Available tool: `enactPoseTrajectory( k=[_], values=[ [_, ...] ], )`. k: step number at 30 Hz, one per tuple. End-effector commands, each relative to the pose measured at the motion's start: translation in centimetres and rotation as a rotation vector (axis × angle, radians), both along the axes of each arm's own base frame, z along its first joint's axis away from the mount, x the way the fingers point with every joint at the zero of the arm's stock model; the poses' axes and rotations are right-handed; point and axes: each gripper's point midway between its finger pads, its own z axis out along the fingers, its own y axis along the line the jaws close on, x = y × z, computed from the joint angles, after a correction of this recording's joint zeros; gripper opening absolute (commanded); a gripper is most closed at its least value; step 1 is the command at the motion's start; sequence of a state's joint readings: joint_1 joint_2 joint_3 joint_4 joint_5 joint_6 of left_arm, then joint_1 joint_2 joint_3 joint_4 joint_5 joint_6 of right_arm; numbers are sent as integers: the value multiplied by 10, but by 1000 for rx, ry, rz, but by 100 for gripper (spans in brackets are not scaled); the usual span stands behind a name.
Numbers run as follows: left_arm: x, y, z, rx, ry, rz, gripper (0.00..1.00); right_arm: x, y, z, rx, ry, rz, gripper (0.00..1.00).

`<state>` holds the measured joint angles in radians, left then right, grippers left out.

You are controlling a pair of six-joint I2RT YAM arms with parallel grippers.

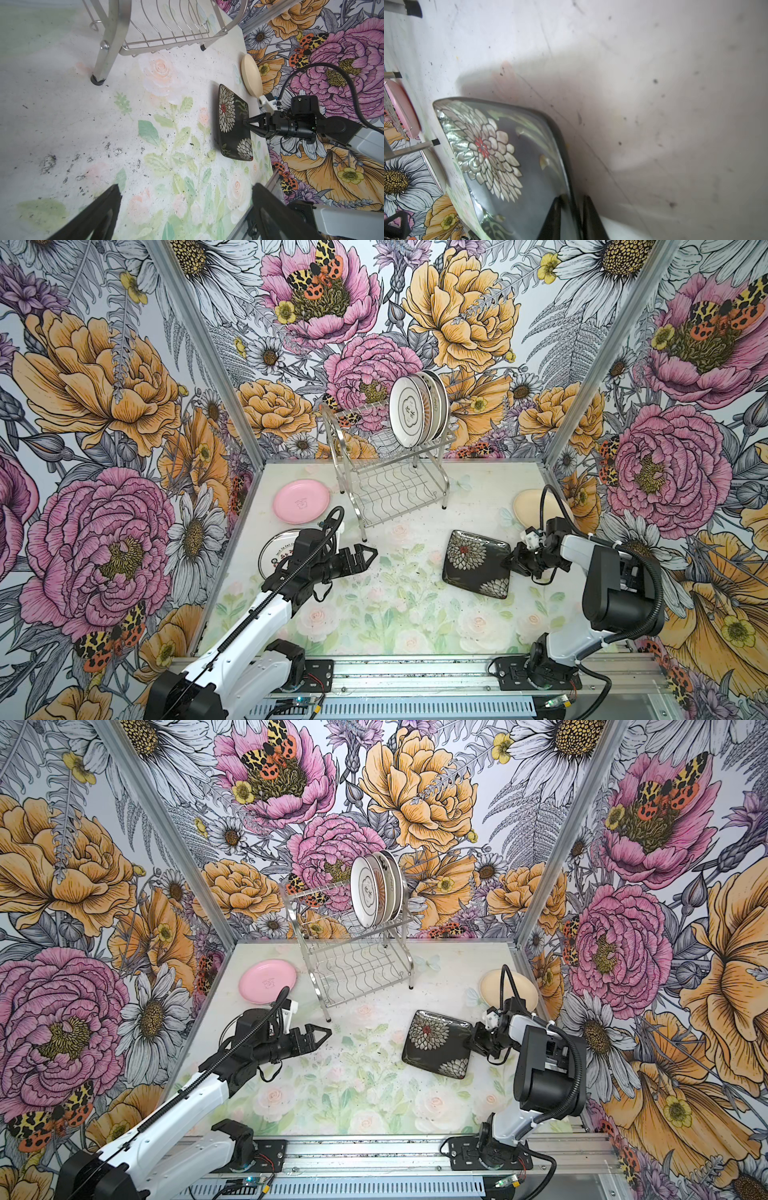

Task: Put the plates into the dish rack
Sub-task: 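Drag the dark floral square plate with the right gripper toward the left gripper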

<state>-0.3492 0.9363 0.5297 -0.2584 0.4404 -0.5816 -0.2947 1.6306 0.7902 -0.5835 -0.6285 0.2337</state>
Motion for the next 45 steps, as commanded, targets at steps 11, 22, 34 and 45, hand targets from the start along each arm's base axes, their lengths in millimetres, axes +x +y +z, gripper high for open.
enactPoseTrajectory(
  k=[11, 22, 34, 45],
  values=[
    [5, 4, 3, -2, -5, 34, 99, 2, 12, -4, -27, -7, 89, 0],
    [9, -8, 7, -9, -13, -10, 99, 16, 52, 54, 86, -182, 174, 0],
    [12, -33, 18, -94, -38, -133, 99, 14, 105, 117, 211, -314, 293, 0],
    [14, -55, 24, -170, -42, -266, 94, -2, 169, 167, 305, -381, 469, 0]
  ],
)
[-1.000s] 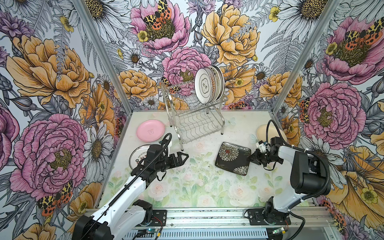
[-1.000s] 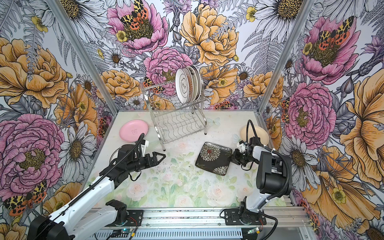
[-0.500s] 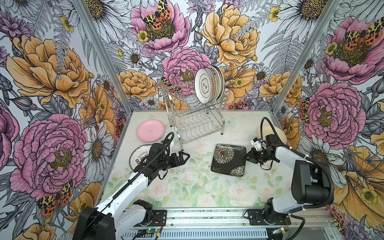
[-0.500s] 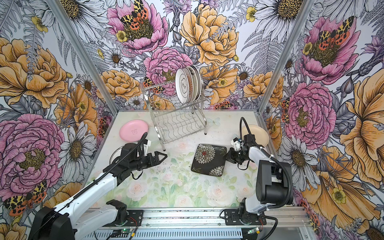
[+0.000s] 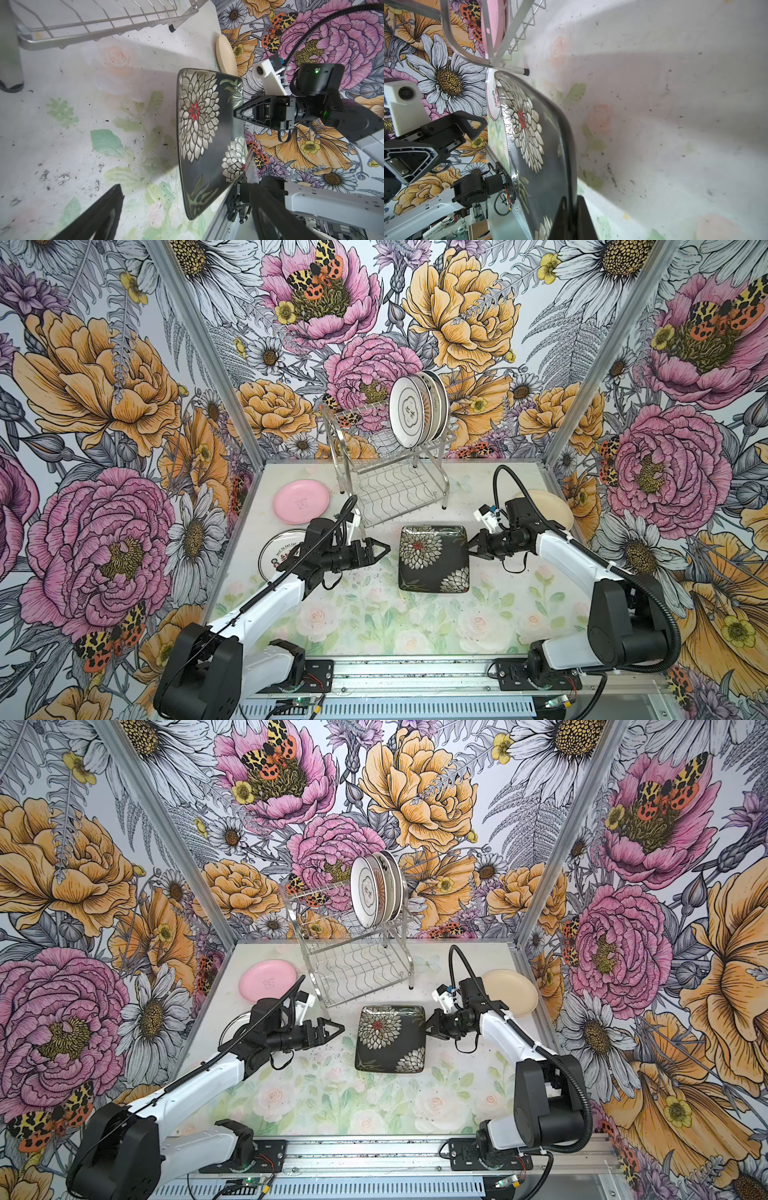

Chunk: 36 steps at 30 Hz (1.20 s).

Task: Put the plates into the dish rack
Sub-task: 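Grip the plate's opposite edge with the left gripper while the right gripper holds it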

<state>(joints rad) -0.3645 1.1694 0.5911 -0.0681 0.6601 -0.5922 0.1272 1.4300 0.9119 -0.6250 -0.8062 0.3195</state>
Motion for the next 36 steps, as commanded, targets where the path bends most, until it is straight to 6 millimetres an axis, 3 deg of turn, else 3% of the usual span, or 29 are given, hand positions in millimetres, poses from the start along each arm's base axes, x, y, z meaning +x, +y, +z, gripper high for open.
enactPoseTrajectory(
  k=[1, 11, 27, 32, 36],
  values=[
    [2, -13, 20, -55, -73, -77, 92, 2, 28, 65, 158, -122, 82, 0],
    [9, -24, 25, -126, -68, -105, 64, -2, 61, 86, 177, -157, 180, 0],
    [1, -33, 44, -229, -93, -121, 22, -2, 81, 99, 198, -184, 243, 0],
    [1, -33, 49, -260, -97, -107, 3, -6, 86, 102, 216, -190, 265, 0],
    [0, -33, 51, -287, -94, -105, 0, -10, 89, 107, 249, -205, 285, 13]
  ],
)
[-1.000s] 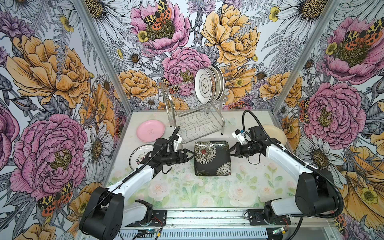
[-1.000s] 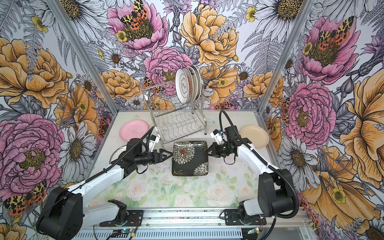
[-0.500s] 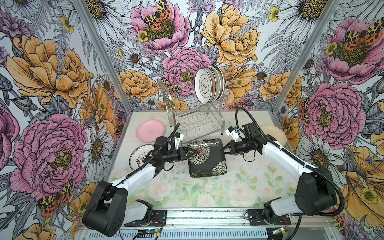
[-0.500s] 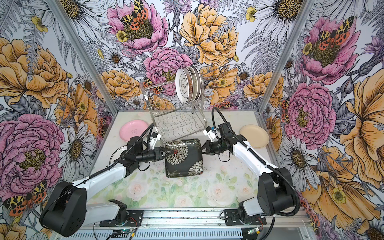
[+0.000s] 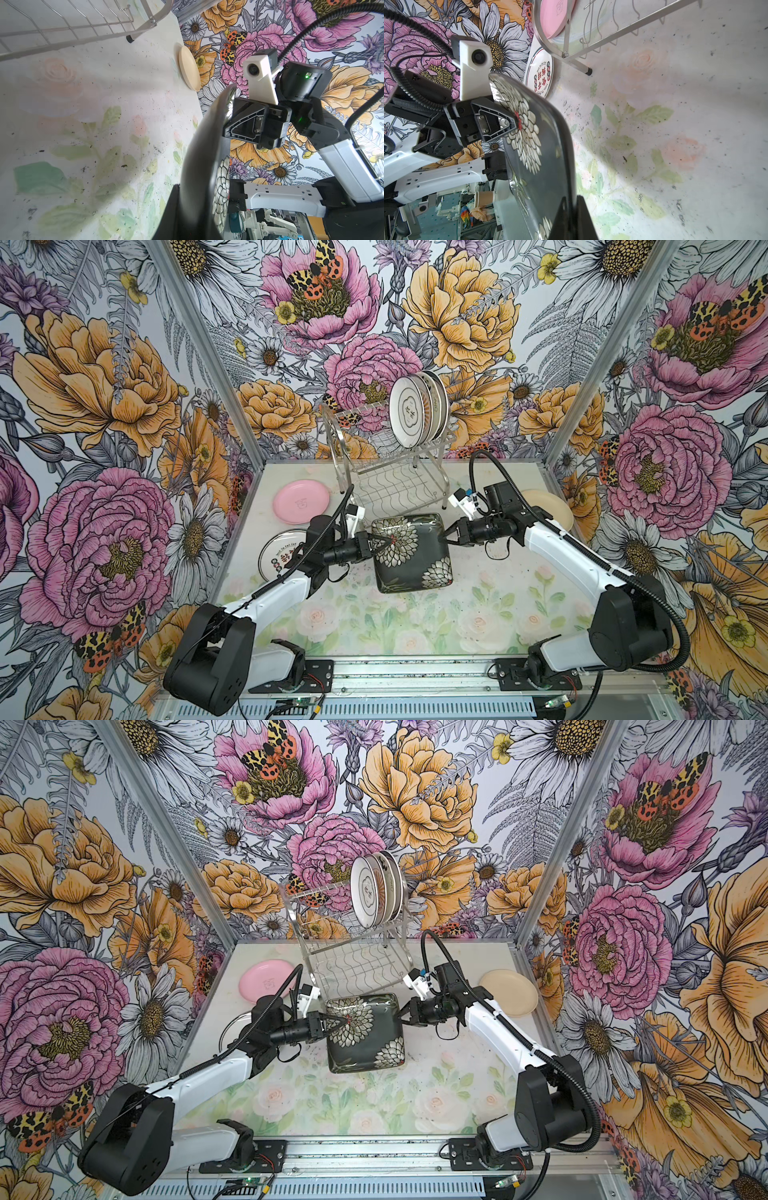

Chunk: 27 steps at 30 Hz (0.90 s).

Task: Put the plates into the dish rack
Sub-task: 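Grip the plate's opposite edge with the left gripper while the right gripper holds it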

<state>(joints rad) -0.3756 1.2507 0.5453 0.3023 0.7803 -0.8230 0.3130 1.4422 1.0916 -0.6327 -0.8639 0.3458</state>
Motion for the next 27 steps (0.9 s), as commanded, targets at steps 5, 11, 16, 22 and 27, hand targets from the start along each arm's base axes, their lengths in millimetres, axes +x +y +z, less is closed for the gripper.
enactPoseTrajectory(
  k=[5, 11, 16, 22, 27],
  values=[
    [-9, -8, 32, -120, -96, -59, 0, -8, 32, 54, 220, -94, 116, 27],
    [-9, -9, 47, -175, -121, -68, 0, -10, 47, 57, 271, -83, 154, 32],
    [-6, -7, 53, -186, -135, -62, 0, -14, 57, 57, 297, -62, 188, 32],
    [-3, -3, 53, -186, -136, -48, 0, -14, 59, 57, 301, -54, 189, 17],
    [-1, 1, 53, -184, -137, -34, 0, -12, 58, 59, 297, -59, 178, 0]
  ],
)
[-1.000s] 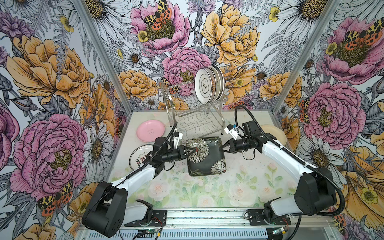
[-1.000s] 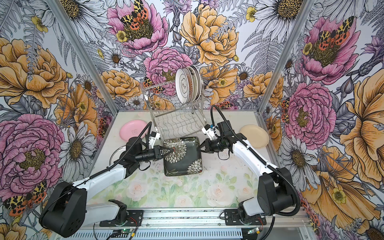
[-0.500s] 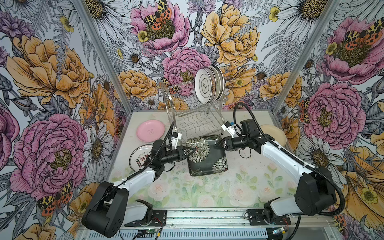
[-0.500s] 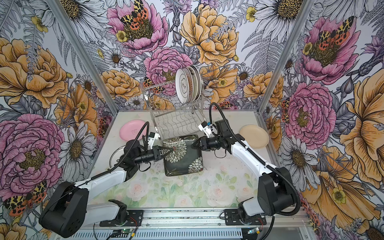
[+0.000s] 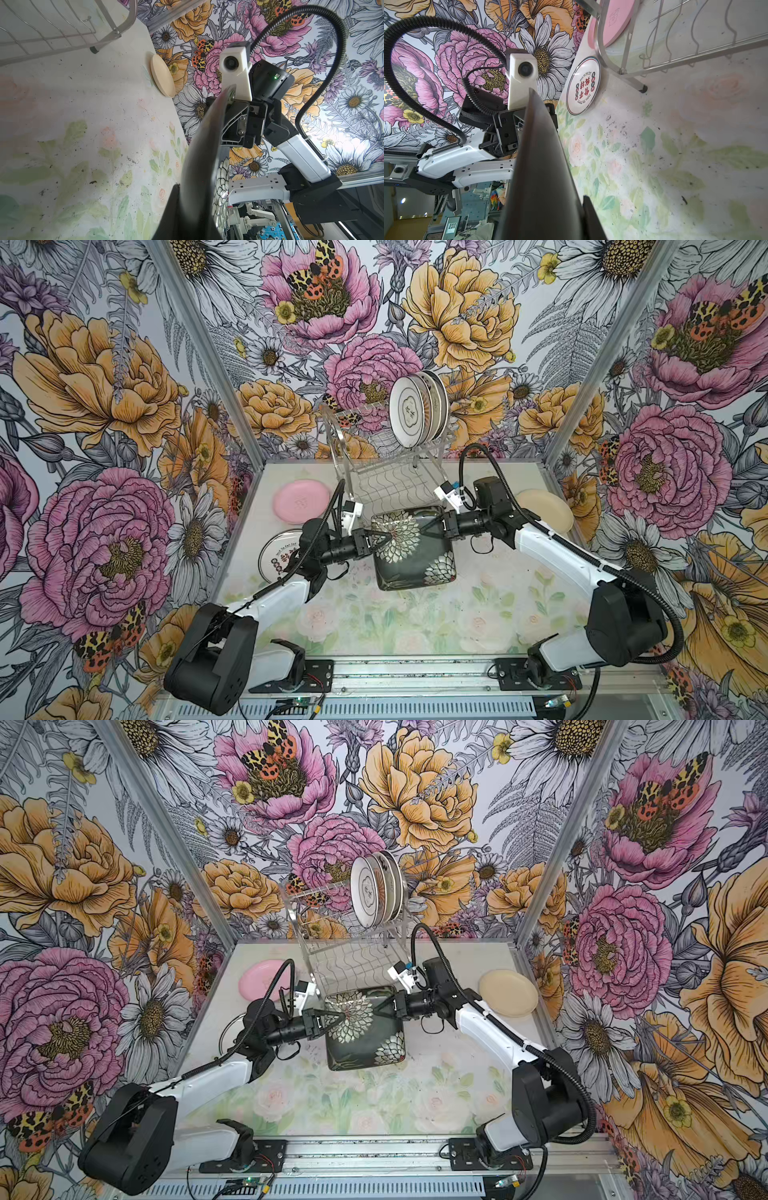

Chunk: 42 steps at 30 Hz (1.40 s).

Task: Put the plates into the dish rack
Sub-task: 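Grip the plate's opposite edge with the left gripper while the right gripper holds it, then lift the floral plate upright with the right gripper while the left gripper releases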

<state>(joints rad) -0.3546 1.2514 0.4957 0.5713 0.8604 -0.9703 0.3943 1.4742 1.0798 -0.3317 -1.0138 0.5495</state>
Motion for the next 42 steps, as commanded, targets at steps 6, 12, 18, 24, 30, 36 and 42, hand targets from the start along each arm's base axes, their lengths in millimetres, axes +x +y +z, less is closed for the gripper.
enactPoseTrajectory(
  k=[6, 12, 18, 24, 30, 36, 42],
  values=[
    [6, 15, 20, -14, -68, 44, 52, 2, 4, 31, 51, -86, -3, 0],
    [7, 34, 19, 126, -77, 121, 75, 15, -17, 50, -8, -178, -160, 0],
    [8, 62, 12, 258, -59, 244, 82, 16, -39, 85, -67, -303, -293, 0],
    [8, 86, 2, 323, -33, 339, 85, 18, -62, 134, -129, -433, -415, 0],
    [10, 91, -6, 355, -10, 364, 85, 32, -72, 197, -141, -580, -531, 0],
    [12, 93, -12, 372, 6, 375, 89, 57, -74, 265, -140, -742, -637, 0],
    [13, 95, -14, 380, 12, 385, 93, 89, -65, 311, -163, -874, -731, 0]
  ],
)
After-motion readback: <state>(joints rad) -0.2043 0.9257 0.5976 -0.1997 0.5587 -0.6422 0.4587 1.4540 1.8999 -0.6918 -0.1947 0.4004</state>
